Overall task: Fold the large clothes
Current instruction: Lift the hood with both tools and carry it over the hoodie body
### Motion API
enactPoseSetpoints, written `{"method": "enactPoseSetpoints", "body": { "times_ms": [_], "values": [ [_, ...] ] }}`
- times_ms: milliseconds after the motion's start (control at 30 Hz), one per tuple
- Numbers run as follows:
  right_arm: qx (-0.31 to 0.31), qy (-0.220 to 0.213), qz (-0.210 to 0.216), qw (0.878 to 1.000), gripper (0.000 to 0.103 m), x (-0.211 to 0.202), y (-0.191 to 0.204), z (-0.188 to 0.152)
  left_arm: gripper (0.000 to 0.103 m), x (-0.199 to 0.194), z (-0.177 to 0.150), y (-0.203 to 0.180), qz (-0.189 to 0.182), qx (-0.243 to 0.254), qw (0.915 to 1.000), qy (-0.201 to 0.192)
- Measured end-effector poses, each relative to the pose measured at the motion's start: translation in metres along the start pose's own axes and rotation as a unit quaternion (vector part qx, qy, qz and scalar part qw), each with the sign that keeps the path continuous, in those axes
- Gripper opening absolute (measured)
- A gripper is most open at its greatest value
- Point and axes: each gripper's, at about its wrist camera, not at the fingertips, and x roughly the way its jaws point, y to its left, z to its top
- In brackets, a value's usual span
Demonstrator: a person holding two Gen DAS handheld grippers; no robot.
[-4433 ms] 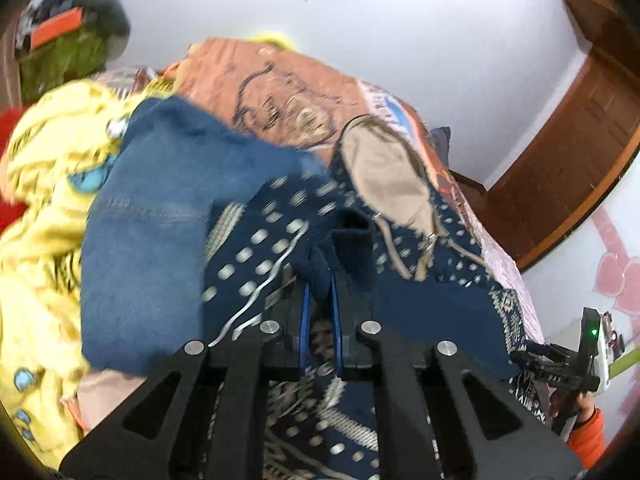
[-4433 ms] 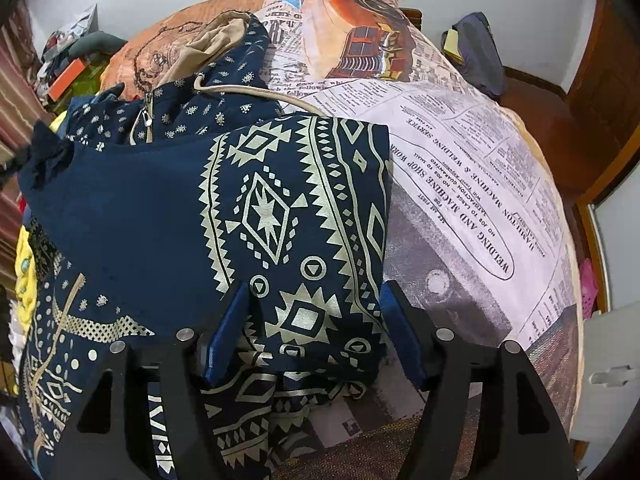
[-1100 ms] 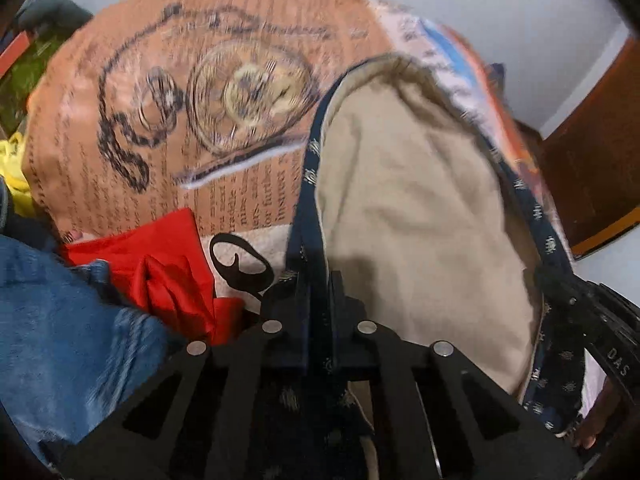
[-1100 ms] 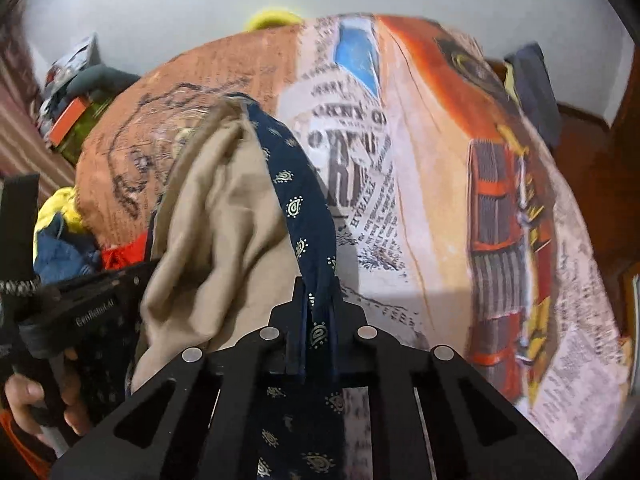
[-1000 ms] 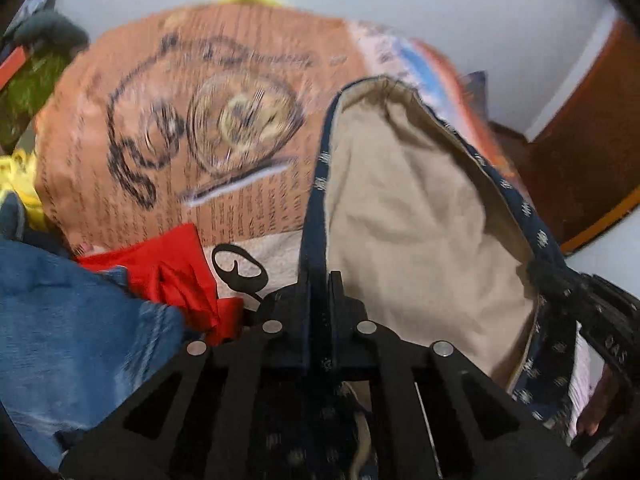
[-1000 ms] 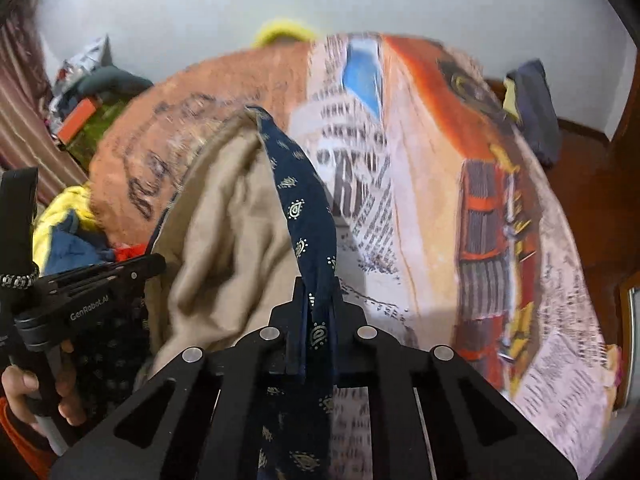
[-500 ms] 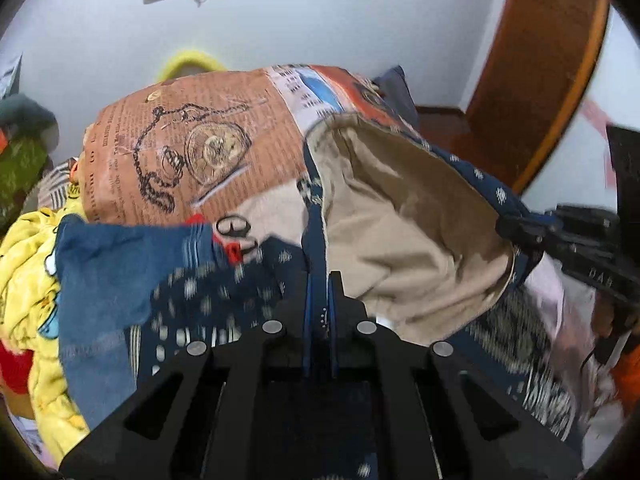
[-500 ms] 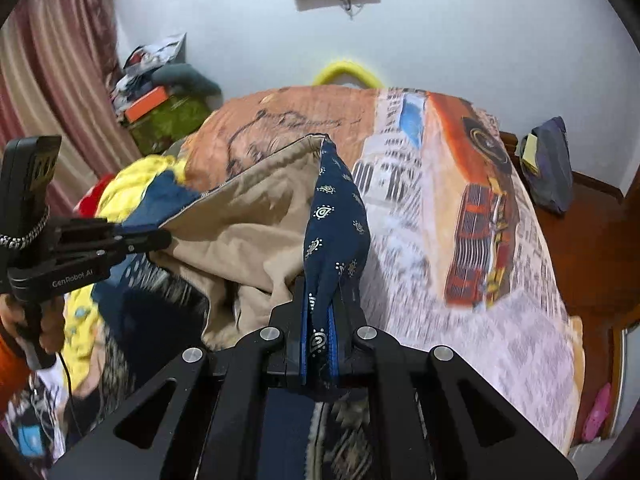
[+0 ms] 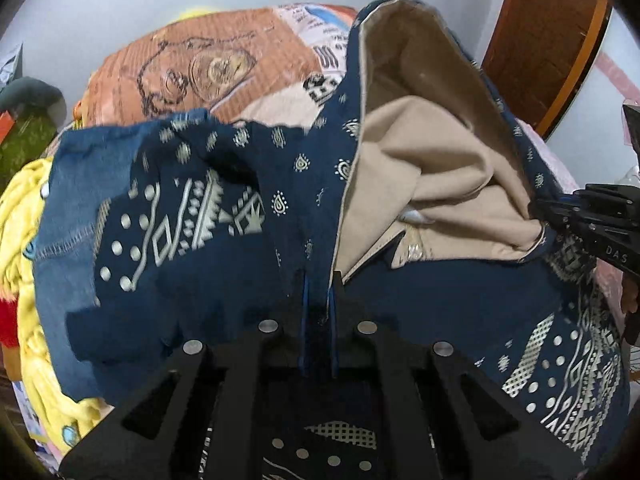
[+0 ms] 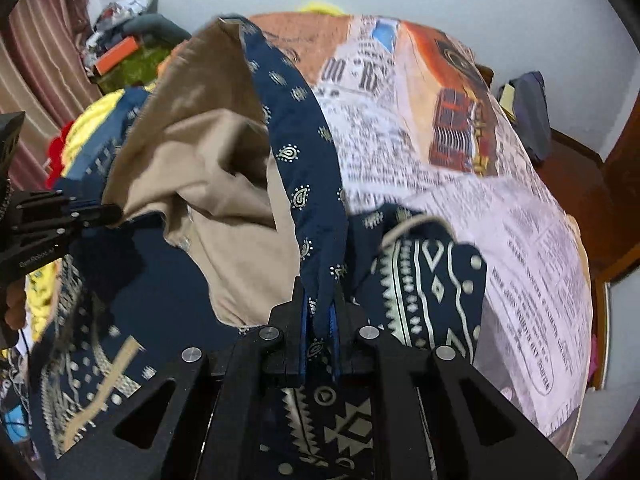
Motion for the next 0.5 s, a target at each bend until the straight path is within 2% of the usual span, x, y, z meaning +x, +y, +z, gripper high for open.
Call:
{"method": "enactPoseSetpoints", "body": {
  "times_ms": [67, 133, 200, 233, 267, 300, 333, 500],
  "values": [
    [0.000, 0.004, -0.001, 1.000, 0.011, -0.001, 0.001, -0.001, 0.009, 0.000, -0.003, -0.001, 0.003, 0.007, 1.0000, -0.004],
    [0.000, 0.008, -0.004, 1.000, 0.017, -0.003, 0.002, 0.000, 0.009, -0.002, -0.003, -0.004, 0.009, 0.020, 0.9998, -0.002],
    [-0.002, 0.003, -0.011, 1.000, 0.033, -0.010, 0.003, 0.004, 0.016, -0.007, -0.002, -0.008, 0.006, 0.028, 0.9996, 0.002],
    [-0.004, -0.003, -0.011, 1.000, 0.038, -0.013, 0.003, 0.004, 0.030, -0.009, 0.000, -0.009, 0.005, 0.031, 0.9995, 0.003],
    [-0.005, -0.010, -0.010, 1.000, 0.045, -0.016, 0.004, 0.005, 0.038, -0.013, 0.000, -0.011, 0.005, 0.034, 0.9994, 0.001],
    [-0.008, -0.021, -0.009, 1.000, 0.049, -0.022, 0.005, 0.009, 0.053, -0.019, 0.003, -0.012, 0.007, 0.036, 0.9993, -0.009],
    [-0.009, -0.026, -0.009, 1.000, 0.050, -0.025, 0.006, 0.010, 0.059, -0.025, 0.006, -0.012, 0.010, 0.038, 0.9990, -0.022],
    [-0.010, -0.058, 0.002, 0.998, 0.051, -0.033, 0.008, 0.034, 0.060, -0.042, 0.031, -0.011, 0.008, 0.039, 0.9980, -0.049]
  ]
}}
